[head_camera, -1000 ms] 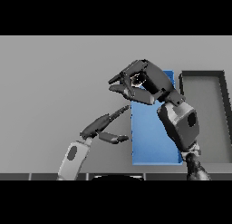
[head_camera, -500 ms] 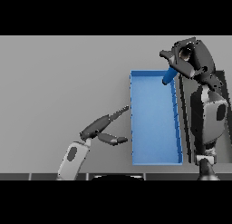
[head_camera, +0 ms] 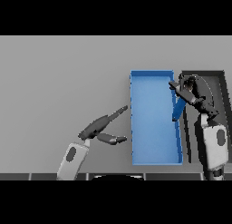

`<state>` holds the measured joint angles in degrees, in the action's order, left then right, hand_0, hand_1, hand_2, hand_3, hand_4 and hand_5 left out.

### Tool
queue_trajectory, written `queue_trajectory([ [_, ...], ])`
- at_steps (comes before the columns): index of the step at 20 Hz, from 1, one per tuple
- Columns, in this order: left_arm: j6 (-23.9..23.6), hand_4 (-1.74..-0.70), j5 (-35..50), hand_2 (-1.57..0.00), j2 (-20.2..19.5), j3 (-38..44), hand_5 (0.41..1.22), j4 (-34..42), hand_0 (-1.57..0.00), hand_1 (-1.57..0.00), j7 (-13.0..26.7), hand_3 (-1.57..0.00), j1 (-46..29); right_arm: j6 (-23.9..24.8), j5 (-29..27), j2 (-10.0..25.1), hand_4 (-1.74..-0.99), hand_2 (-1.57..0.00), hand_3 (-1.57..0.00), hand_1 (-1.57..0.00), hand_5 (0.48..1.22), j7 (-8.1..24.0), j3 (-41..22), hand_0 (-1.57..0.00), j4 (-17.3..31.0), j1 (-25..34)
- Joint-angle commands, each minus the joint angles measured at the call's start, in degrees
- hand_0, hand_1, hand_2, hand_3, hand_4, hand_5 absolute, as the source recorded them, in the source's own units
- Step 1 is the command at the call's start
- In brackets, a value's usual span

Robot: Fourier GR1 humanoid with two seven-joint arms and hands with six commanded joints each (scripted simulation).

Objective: Pick up the blue pipe and place it into the blue bin.

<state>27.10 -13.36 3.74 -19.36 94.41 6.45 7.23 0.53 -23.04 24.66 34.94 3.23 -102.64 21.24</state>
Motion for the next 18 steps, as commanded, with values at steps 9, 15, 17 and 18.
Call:
queue_trajectory([
  [9,0.07,-0.88,-0.58,0.00,-0.03,-1.38,0.421,1.39,0.00,0.00,0.21,0.00,-1.43,24.50,-7.00,15.90,-1.741,-1.57,-0.91,-1.57,1.221,-0.03,-19.95,-1.57,1.03,-8.54],
  [15,-0.04,-0.88,-0.95,0.00,-0.37,-0.98,0.427,0.74,0.00,0.00,0.46,0.00,-0.90,34.99,-22.44,28.77,-1.337,-0.55,-0.32,-0.55,1.221,0.00,-38.61,-0.60,6.70,0.54],
  [17,-0.12,-0.88,-0.72,0.00,-0.10,-0.98,0.430,0.95,0.00,0.00,0.76,0.00,-1.02,32.95,-24.46,31.40,-1.219,-0.35,-0.21,-0.35,1.137,-0.03,-43.66,-0.38,7.20,3.21],
  [18,-0.14,-0.88,-0.67,0.00,0.21,-1.25,0.429,1.14,0.00,0.00,0.72,0.00,-1.17,31.71,-25.69,33.66,-1.175,-0.28,-0.16,-0.28,1.084,0.00,-48.55,-0.31,7.86,6.22],
])
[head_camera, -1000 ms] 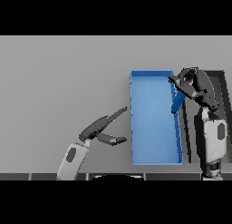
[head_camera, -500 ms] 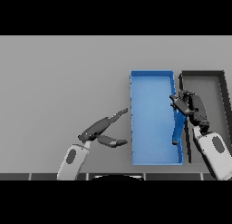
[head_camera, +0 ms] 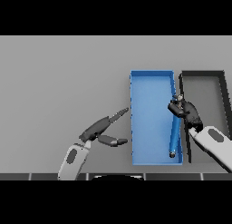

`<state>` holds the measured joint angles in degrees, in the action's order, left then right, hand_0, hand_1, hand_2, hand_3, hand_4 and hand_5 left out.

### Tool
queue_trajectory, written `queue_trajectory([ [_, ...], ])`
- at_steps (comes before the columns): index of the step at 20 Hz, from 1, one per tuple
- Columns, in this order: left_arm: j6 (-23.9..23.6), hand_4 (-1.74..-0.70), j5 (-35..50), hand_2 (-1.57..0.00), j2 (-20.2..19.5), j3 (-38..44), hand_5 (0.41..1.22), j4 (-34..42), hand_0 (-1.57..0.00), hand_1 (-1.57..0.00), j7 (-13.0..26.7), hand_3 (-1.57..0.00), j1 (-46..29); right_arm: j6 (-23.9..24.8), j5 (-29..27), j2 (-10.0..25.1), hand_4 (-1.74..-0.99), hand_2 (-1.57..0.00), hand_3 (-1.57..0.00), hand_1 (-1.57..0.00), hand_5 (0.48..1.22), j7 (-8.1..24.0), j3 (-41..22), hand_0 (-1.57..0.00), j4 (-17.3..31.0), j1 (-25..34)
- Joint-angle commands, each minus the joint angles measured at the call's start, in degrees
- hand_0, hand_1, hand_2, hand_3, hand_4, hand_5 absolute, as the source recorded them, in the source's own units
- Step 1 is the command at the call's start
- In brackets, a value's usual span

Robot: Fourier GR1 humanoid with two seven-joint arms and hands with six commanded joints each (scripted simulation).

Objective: Pick up the blue pipe and place it into the blue bin.

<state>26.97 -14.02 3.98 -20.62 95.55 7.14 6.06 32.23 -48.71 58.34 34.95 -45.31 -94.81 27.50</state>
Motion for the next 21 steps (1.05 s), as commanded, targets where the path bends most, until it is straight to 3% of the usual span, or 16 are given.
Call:
queue_trajectory([
  [1,0.03,-0.88,0.16,0.00,-0.05,0.16,0.429,0.05,0.00,0.00,0.20,0.00,-0.08,-1.47,0.13,0.91,-1.142,-0.22,-0.13,-0.22,1.030,0.00,-1.81,-0.24,0.37,1.31],
  [3,0.18,-0.89,-0.01,0.00,-0.14,-0.30,0.428,0.45,0.00,0.00,0.06,0.00,-0.44,-3.38,-0.89,2.80,-1.083,-0.14,-0.08,-0.14,0.934,0.00,-5.99,-0.16,0.39,4.67],
  [11,-0.19,-0.89,-0.48,0.00,-0.30,-0.33,0.429,0.48,0.00,0.00,0.03,0.00,-0.93,-4.49,0.24,2.91,-1.036,-0.02,-0.01,-0.02,0.713,0.00,-12.18,-0.03,2.67,8.71],
  [21,0.50,-0.88,0.44,0.00,-1.87,0.35,0.431,1.74,0.00,0.00,-1.95,0.00,-2.05,-5.89,-0.07,3.90,-1.022,-0.01,0.00,-0.01,0.643,-0.47,-13.57,-0.01,2.38,9.36],
])
